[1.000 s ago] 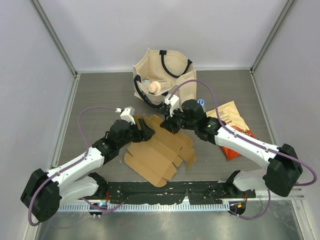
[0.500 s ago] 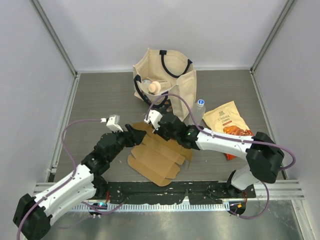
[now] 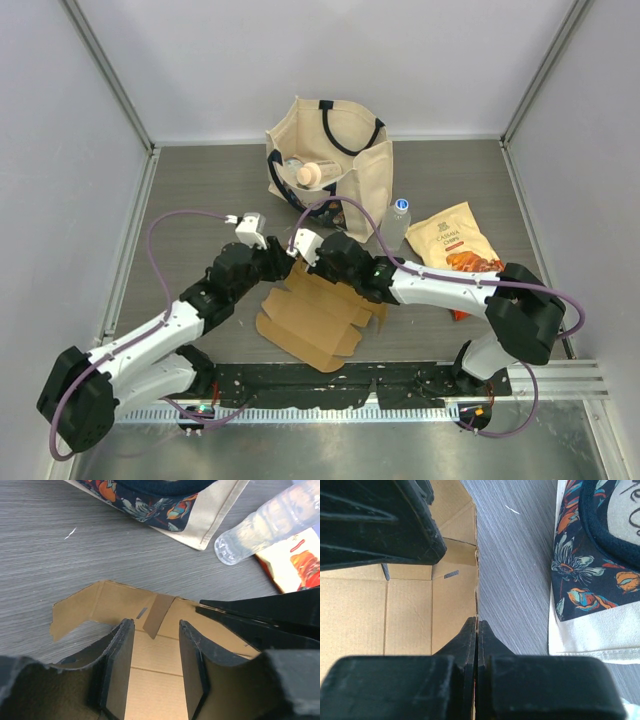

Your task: Fold the paper box

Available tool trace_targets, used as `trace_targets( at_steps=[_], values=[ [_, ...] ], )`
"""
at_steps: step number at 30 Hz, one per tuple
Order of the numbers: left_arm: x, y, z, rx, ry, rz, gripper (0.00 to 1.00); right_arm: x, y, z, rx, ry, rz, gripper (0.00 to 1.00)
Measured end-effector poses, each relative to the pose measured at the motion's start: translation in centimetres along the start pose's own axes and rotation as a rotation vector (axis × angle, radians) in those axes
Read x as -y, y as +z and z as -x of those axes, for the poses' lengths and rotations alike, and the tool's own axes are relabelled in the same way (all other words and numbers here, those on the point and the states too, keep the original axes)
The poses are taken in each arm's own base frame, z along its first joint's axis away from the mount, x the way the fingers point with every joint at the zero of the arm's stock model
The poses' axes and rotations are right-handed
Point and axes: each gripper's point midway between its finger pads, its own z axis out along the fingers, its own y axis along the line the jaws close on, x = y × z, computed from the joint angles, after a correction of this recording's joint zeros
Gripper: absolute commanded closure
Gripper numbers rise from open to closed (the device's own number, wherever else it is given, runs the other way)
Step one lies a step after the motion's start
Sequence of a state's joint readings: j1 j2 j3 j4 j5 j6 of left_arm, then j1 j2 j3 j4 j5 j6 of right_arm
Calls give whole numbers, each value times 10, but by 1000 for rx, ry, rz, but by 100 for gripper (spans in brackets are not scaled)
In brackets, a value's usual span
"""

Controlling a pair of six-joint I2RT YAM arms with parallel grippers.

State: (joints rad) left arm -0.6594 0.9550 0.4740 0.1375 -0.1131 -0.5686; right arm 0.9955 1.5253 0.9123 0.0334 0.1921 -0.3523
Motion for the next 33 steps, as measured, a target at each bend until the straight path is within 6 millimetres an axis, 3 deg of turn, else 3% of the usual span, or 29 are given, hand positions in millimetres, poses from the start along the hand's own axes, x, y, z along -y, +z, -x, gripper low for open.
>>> trace_targets(
  at_steps=[8, 11, 15, 18, 25, 29, 31, 32, 33],
  values=[
    [-5, 9, -11, -34, 65, 5, 60, -3, 2, 4, 21, -17, 18, 99],
    [-2, 13, -6, -12, 80, -11, 69, -6, 4, 4, 23, -20, 34, 99],
    [1, 17, -1, 17, 99, -29, 90, -8, 4, 4, 25, -9, 41, 97],
    [4, 21, 0, 28, 132, -51, 90, -7, 5, 3, 24, 23, 33, 94],
    [3, 23, -11, 20, 183, -82, 80, -7, 6, 4, 42, 57, 34, 98],
    [2, 23, -11, 20, 193, -82, 90, -8, 6, 6, 51, 51, 45, 98],
    [0, 23, -10, 24, 205, -72, 96, -9, 6, 6, 50, 47, 52, 91],
    [-1, 23, -10, 26, 207, -69, 100, -9, 7, 7, 48, 47, 53, 83],
    [-3, 24, -9, 32, 211, -55, 100, -8, 7, 8, 44, 47, 53, 67]
  ],
)
